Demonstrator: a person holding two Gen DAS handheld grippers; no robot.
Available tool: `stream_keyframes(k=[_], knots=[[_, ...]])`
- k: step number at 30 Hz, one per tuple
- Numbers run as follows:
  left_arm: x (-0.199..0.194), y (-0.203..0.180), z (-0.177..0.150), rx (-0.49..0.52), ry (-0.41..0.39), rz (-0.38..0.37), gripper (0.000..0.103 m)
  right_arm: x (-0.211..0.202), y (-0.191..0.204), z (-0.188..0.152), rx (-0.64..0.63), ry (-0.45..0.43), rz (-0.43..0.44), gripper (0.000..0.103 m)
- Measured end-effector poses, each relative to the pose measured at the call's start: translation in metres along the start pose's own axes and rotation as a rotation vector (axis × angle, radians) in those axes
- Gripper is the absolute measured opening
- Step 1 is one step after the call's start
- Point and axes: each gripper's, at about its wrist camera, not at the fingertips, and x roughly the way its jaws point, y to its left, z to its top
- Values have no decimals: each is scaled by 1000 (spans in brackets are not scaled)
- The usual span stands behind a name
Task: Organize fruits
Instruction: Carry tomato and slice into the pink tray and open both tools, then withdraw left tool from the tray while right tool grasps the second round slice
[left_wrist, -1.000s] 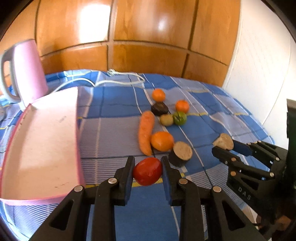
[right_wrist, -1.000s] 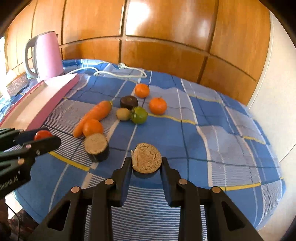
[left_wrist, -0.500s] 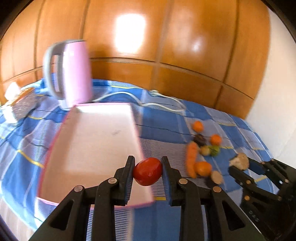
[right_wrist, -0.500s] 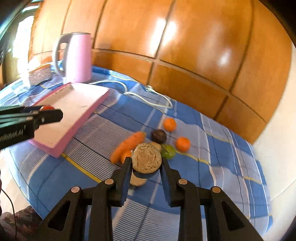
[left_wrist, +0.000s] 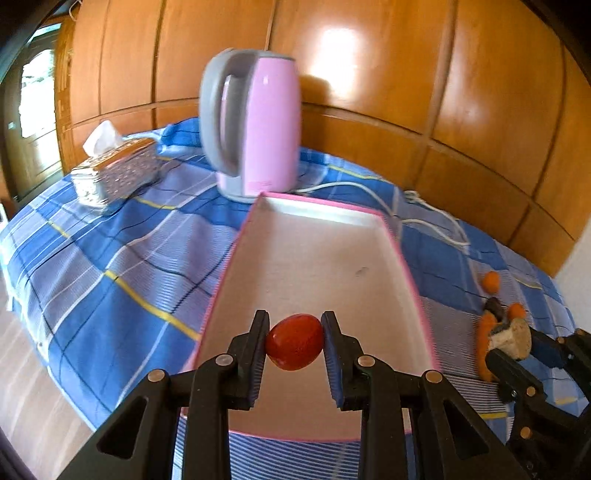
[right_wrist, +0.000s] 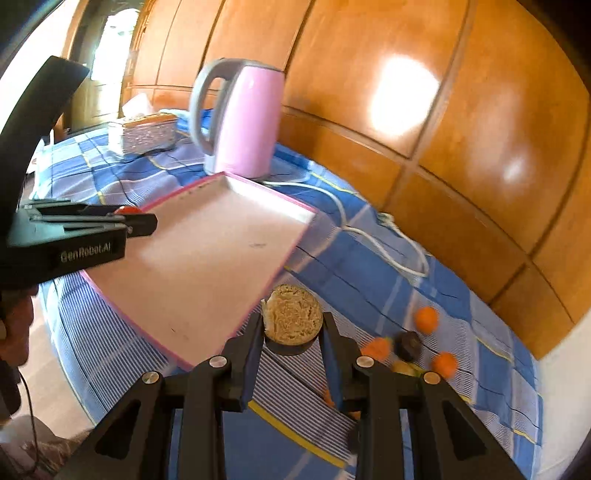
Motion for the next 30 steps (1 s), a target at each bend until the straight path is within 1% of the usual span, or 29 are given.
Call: stream_keyframes(k=[3, 5, 8, 13, 16, 18, 22, 26, 29, 30], knots=[[5, 8, -4, -20, 13, 29, 30, 16, 10, 11, 11, 12, 36, 31], [4, 13, -7, -32, 11, 51, 36, 26, 15, 17, 33, 24, 58, 31], [3, 20, -8, -52, 2, 84, 41, 40, 21, 26, 73, 42, 81, 31], [1, 31, -14, -98, 15, 106, 42, 54, 31, 33, 95, 67, 114, 31], [1, 32, -18, -106, 24, 108, 45, 55, 36, 30, 96, 74, 120, 33], [-1, 31, -21, -107, 24, 107, 46, 54, 38, 28, 91, 70, 122, 38], [-8, 27, -21, -95, 11, 107, 47, 54, 37, 28, 100, 69, 120, 39], [-15, 24, -20, -89, -10, 109, 57, 49, 33, 26, 115, 66, 114, 39], [-18, 20, -21, -82, -14, 105, 61, 46, 30, 22, 130, 67, 111, 39], [-19, 19, -21, -79, -14, 105, 62, 45, 29, 21, 135, 67, 112, 39]])
